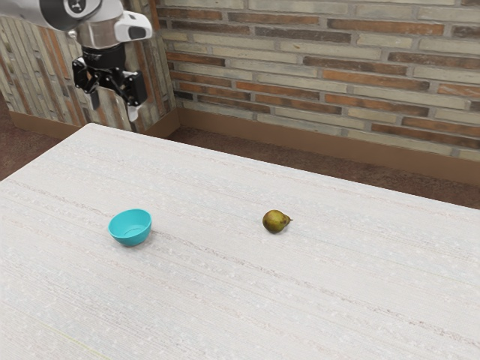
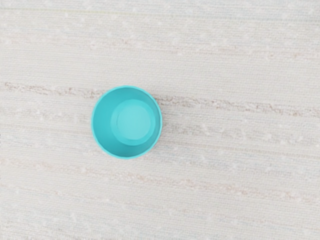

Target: Place the pear in the bowl.

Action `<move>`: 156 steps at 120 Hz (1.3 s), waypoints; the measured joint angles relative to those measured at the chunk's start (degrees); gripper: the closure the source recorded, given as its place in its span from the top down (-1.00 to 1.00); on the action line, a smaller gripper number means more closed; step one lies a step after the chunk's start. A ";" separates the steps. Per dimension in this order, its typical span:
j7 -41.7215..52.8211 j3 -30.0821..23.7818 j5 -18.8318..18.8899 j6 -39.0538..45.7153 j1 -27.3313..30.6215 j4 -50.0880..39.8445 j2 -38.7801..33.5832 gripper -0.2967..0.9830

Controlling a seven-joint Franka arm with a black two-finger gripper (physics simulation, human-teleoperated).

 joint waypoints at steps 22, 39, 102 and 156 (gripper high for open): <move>-0.88 -1.43 -0.37 -0.06 2.45 -1.12 0.00 0.54; -1.44 -3.13 -2.26 0.25 4.91 -2.52 1.71 0.54; 1.81 -13.24 -1.57 16.35 2.51 6.01 25.53 0.54; 5.73 -17.28 -1.73 29.66 2.61 9.88 37.57 0.54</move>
